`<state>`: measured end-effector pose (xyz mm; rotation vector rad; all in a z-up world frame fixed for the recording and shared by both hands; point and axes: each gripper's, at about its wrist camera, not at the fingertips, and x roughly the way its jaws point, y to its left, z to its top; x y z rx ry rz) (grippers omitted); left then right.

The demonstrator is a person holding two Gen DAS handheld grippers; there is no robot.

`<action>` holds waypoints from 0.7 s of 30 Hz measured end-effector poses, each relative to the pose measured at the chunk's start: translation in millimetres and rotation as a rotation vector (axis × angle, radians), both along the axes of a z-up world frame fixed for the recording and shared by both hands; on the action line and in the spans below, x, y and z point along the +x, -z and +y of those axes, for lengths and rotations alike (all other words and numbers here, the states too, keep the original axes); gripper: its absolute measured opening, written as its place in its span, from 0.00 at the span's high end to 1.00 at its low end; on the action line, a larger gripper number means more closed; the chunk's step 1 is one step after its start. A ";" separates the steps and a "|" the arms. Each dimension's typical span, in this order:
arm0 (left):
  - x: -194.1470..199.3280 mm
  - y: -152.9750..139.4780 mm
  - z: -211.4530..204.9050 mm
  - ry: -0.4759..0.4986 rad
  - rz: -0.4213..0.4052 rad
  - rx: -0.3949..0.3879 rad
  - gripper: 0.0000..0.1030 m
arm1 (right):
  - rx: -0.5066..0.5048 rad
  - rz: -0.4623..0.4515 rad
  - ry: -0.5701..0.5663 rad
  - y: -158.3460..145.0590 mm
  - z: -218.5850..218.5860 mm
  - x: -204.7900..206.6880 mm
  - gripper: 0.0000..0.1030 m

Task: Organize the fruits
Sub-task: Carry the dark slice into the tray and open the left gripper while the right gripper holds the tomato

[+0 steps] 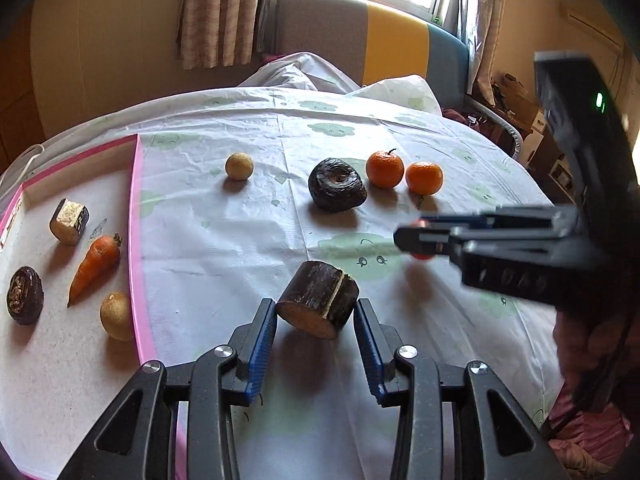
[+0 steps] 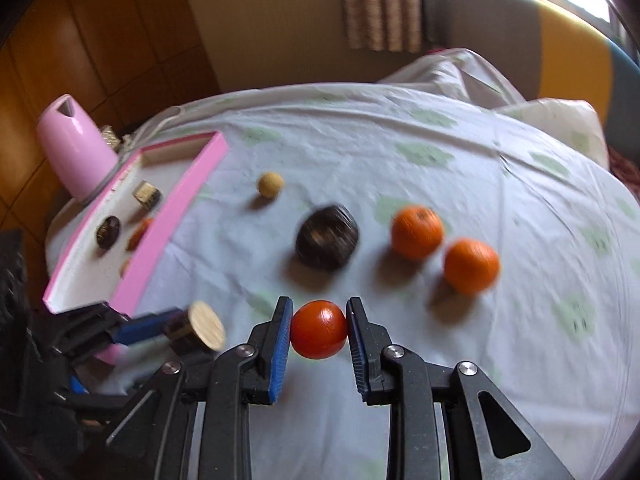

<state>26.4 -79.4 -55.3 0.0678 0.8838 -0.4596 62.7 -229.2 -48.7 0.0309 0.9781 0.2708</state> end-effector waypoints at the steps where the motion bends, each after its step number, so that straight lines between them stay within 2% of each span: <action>1: -1.1 -2.1 -0.7 0.004 -0.009 0.001 0.61 | -0.011 0.006 0.019 5.6 -1.4 -2.9 0.73; 5: -6.0 -12.4 -0.5 0.009 -0.040 0.005 0.61 | -0.023 -0.024 0.071 10.3 -2.5 -12.4 0.73; 11: -8.5 -38.2 17.8 -0.022 -0.079 -0.032 0.61 | -0.032 -0.040 0.110 16.5 -2.6 -16.6 0.74; 16: 7.7 -49.8 62.9 -0.169 -0.052 -0.062 0.61 | -0.041 -0.047 0.110 16.3 -1.4 -17.1 0.75; 21: 24.8 -44.3 119.6 -0.345 -0.007 -0.056 0.61 | -0.042 -0.055 0.117 16.7 -0.6 -18.5 0.75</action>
